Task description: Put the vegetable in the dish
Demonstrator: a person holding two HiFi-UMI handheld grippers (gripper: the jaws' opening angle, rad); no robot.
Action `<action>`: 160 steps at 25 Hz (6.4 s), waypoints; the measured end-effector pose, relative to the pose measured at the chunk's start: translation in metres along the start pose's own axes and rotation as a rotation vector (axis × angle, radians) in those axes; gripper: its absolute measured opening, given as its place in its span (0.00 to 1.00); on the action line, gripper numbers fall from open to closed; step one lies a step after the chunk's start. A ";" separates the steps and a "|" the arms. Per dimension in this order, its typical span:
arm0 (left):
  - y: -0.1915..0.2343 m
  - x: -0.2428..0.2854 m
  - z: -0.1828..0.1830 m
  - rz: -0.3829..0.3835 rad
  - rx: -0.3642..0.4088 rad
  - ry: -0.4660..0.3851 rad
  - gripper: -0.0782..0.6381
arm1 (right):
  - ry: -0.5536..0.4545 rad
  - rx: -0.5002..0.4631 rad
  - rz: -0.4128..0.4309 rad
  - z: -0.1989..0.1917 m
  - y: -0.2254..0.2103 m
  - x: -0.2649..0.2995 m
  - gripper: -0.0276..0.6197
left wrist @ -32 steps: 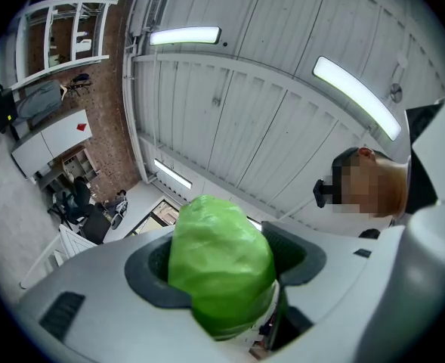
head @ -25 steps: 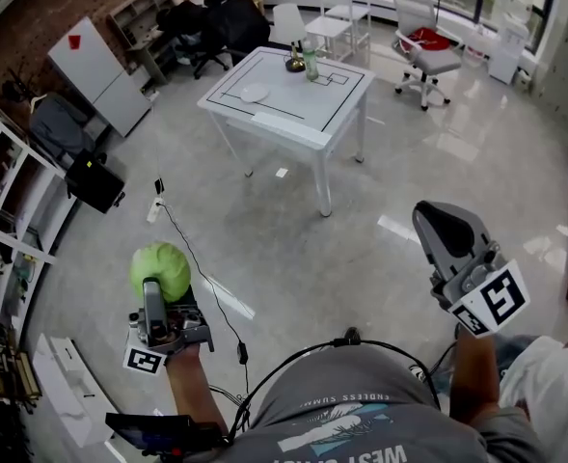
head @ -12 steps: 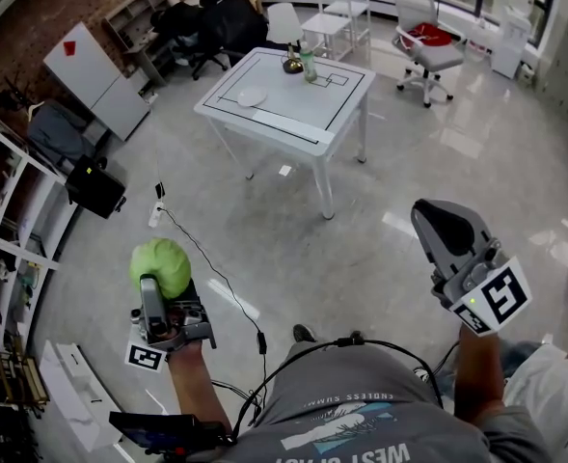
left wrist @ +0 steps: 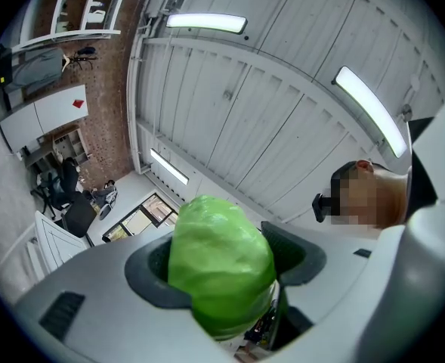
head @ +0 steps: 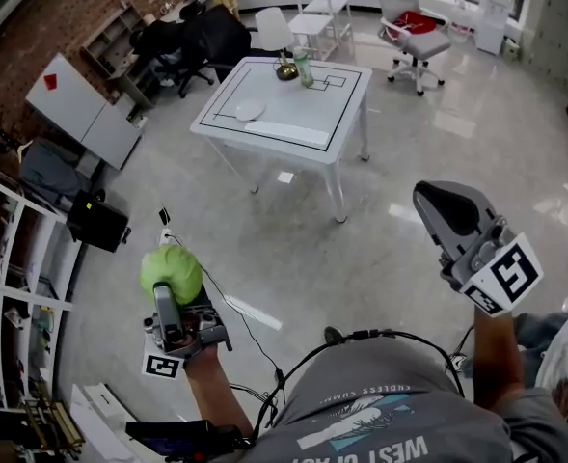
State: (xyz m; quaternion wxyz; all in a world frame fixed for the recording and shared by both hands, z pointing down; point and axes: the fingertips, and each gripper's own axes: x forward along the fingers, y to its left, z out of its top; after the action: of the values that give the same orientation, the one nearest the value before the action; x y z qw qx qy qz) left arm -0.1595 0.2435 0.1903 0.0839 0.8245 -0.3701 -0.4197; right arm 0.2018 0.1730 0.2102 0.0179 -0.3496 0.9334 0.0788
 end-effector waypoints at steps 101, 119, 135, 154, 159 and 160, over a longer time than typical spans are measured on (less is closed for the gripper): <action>0.504 0.369 -0.101 0.121 0.025 0.146 0.51 | -0.007 -0.035 0.228 -0.097 -0.338 0.508 0.06; 0.640 0.379 -0.164 0.229 -0.088 0.344 0.51 | 0.086 0.015 0.203 -0.151 -0.359 0.573 0.06; 0.790 0.342 -0.284 0.376 -0.371 0.647 0.51 | 0.213 0.095 0.129 -0.217 -0.379 0.606 0.06; 0.859 0.282 -0.410 0.371 -0.616 1.147 0.51 | 0.343 0.170 0.055 -0.280 -0.393 0.619 0.06; 0.859 0.268 -0.424 0.337 -0.660 1.241 0.51 | 0.374 0.171 0.063 -0.294 -0.386 0.630 0.06; 0.859 0.265 -0.427 0.335 -0.663 1.258 0.51 | 0.381 0.169 0.067 -0.296 -0.385 0.631 0.06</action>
State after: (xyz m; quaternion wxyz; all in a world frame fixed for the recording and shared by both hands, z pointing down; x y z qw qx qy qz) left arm -0.2025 -0.6221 0.6800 0.5890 0.7732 -0.2267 0.0621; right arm -0.0161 -0.5701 0.3946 -0.1322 -0.3244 0.9343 -0.0665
